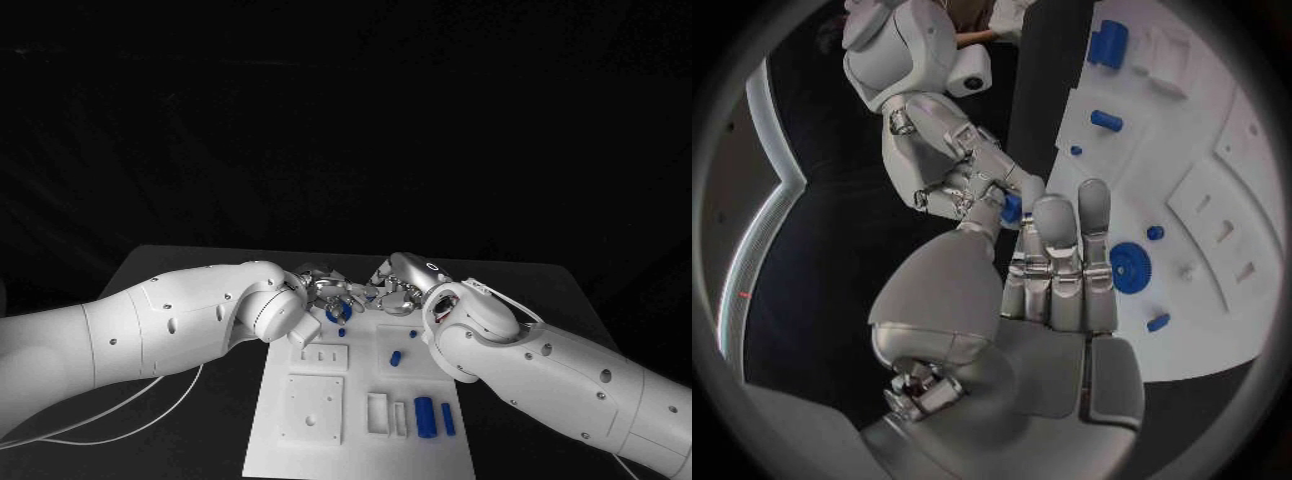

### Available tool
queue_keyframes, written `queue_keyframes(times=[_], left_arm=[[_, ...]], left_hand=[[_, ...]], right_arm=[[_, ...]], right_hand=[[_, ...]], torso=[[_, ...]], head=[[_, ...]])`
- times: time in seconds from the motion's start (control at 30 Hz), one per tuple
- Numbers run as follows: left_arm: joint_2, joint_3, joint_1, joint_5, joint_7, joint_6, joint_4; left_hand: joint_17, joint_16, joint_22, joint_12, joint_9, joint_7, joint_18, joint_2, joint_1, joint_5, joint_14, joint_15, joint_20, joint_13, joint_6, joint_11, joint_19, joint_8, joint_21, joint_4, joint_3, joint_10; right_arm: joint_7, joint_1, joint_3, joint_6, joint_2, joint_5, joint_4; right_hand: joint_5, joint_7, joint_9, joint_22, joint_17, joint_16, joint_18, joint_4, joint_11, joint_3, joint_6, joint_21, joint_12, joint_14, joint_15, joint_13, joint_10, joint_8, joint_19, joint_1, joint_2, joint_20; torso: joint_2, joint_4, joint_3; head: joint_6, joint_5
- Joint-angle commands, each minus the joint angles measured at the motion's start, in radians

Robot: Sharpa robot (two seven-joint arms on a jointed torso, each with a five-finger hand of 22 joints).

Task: Assemble the parts on the task board

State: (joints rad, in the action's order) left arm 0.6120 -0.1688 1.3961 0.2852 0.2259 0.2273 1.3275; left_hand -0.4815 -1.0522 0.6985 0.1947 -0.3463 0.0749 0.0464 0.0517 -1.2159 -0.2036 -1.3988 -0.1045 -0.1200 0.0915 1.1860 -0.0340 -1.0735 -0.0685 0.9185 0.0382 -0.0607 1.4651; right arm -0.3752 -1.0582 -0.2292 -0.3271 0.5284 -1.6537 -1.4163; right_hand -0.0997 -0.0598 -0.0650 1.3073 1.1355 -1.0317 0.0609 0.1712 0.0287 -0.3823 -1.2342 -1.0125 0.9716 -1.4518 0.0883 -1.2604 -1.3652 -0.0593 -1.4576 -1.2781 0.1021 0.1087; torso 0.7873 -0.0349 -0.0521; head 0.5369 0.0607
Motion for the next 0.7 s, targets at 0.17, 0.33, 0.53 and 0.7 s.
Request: queue_keyframes(times=[0.17, 0.33, 0.53, 0.7], left_arm=[[-0.006, 0.003, 0.002, -0.019, -0.020, -0.029, 0.007], [-0.006, 0.003, 0.001, -0.019, -0.015, -0.028, 0.006], [-0.007, 0.003, 0.001, -0.019, -0.014, -0.023, 0.005], [-0.008, 0.003, 0.001, -0.027, -0.013, -0.022, 0.005]], left_hand=[[-0.003, -0.011, 0.017, 0.038, -0.200, -0.073, -0.011, -0.027, 0.008, -0.082, 0.007, -0.006, -0.010, 0.015, 0.049, -0.016, 0.003, 0.001, -0.009, 0.003, -0.021, 0.044], [-0.003, -0.016, 0.028, 0.053, -0.272, -0.077, -0.012, -0.042, 0.012, -0.156, 0.008, -0.008, -0.012, 0.021, 0.040, -0.018, 0.002, 0.002, -0.012, 0.009, -0.058, 0.044], [-0.004, -0.025, 0.046, 0.081, -0.367, -0.082, -0.014, -0.072, 0.032, -0.253, 0.009, -0.011, -0.015, 0.033, 0.036, -0.024, 0.003, 0.001, -0.016, 0.020, -0.121, 0.043], [-0.009, -0.035, 0.060, 0.105, -0.441, -0.082, -0.015, -0.086, 0.045, -0.330, 0.012, -0.015, -0.018, 0.044, 0.036, -0.027, 0.004, -0.001, -0.019, 0.035, -0.166, 0.044]], right_arm=[[0.005, 0.003, 0.004, 0.025, -0.002, -0.014, -0.002], [0.006, 0.003, 0.005, 0.025, -0.002, -0.014, -0.005], [0.009, 0.003, 0.006, 0.027, -0.001, -0.014, -0.009], [0.010, 0.003, 0.007, 0.028, -0.001, -0.014, -0.010]], right_hand=[[-0.004, 0.000, -0.002, 0.127, -0.001, 0.003, -0.004, -0.006, 0.004, 0.000, -0.007, 0.004, -0.003, -0.006, 0.004, 0.000, 0.000, -0.004, -0.003, -0.008, -0.007, 0.002], [-0.003, 0.000, -0.002, 0.128, 0.000, 0.002, -0.004, -0.005, 0.005, 0.000, -0.008, 0.003, -0.001, -0.006, 0.005, 0.000, -0.001, -0.004, -0.003, -0.009, -0.009, 0.002], [-0.003, 0.000, -0.002, 0.128, 0.000, 0.002, -0.005, -0.005, 0.005, 0.000, -0.008, 0.002, -0.001, -0.006, 0.005, -0.001, -0.001, -0.004, -0.003, -0.010, -0.009, 0.002], [-0.002, 0.001, -0.002, 0.128, 0.000, 0.001, -0.005, -0.004, 0.005, 0.000, -0.010, 0.002, 0.000, -0.006, 0.005, -0.001, -0.001, -0.004, -0.003, -0.010, -0.010, 0.003]], torso=[[0.000, 0.0005, -0.0003], [0.000, 0.0005, -0.0003], [0.001, -0.0001, -0.0002], [0.000, 0.0006, -0.0001]], head=[[0.003, -0.001], [0.004, 0.000], [0.005, 0.004], [0.006, 0.004]])
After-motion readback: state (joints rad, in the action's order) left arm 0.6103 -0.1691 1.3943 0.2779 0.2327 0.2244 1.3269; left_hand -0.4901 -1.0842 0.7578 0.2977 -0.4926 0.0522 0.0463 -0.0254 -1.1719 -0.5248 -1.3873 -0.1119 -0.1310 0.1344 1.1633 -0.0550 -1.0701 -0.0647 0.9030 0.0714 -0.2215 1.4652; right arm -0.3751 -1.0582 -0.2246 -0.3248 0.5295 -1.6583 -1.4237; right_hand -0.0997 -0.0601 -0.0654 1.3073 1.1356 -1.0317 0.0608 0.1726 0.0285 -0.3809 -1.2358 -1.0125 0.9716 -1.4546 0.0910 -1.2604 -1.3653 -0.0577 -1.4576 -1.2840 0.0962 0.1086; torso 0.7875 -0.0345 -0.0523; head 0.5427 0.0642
